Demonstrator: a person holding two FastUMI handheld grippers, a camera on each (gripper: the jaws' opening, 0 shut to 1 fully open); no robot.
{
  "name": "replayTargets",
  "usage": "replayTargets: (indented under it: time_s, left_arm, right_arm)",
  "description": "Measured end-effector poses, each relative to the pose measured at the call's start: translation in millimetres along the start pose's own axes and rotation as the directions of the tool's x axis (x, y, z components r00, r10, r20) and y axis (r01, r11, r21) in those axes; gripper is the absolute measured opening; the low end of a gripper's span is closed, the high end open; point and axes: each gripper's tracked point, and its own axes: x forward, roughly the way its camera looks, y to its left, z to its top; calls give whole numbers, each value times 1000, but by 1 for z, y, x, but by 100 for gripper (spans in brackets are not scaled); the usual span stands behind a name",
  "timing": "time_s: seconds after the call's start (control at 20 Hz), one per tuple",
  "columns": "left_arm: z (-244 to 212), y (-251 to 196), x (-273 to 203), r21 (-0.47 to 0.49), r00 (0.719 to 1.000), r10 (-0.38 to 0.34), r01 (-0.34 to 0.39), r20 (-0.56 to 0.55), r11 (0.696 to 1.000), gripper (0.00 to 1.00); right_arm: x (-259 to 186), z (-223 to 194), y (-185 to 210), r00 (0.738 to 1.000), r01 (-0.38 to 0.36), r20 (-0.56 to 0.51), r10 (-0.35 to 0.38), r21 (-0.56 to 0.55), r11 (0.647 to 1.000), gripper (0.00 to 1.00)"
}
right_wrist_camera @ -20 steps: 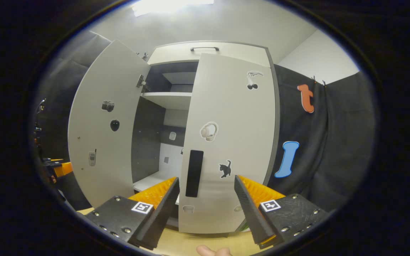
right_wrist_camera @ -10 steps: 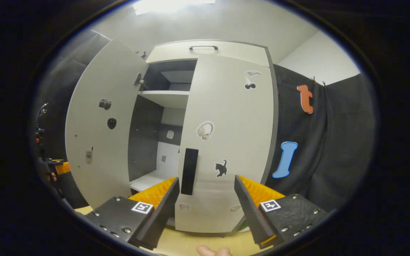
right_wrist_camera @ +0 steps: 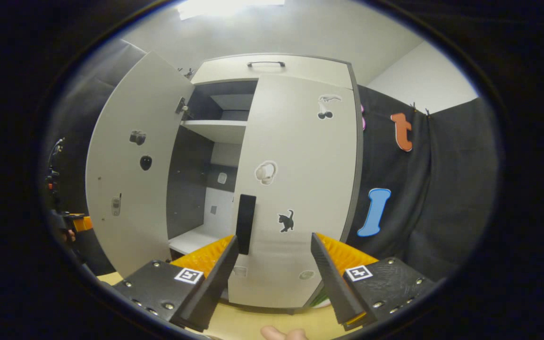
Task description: Grasp the bottle in the cabinet with the left hand and place it on the coaster, then close the right door with the right hand and the left door with the left hand.
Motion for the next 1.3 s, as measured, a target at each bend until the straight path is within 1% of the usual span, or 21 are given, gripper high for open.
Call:
replayTargets:
  time_s: [0.4, 0.7, 0.85, 1.05, 1.25, 1.3]
  left_arm:
    - [-6, -24, -11, 4, 999, -45, 45, -10, 999, 93]
    - [-17, -65, -21, 9, 992, -126, 127, -30, 992, 93]
    - [-25, -92, -24, 27, 983, -180, 181, -47, 983, 93]
    - [-32, -131, -30, 58, 963, -262, 266, -66, 962, 93]
    - [-37, -160, -35, 71, 944, -320, 326, -76, 943, 92]
    - [-37, -165, -37, 74, 940, -331, 337, -77, 939, 93]
  right_arm:
    - [-6, -3, 0, 1000, -11, -5, 11, 12, 1000, 94]
    - [-18, 2, -3, 1000, -13, 8, 13, 20, 1000, 94]
    - [-23, 4, -9, 1000, -2, 7, 2, 17, 1000, 94]
    - [-31, 3, -27, 1000, 23, 4, -23, 18, 1000, 94]
    - [-37, 3, -37, 999, 42, 0, -42, 23, 999, 94]
    - [-38, 2, -39, 999, 46, -1, -46, 23, 999, 92]
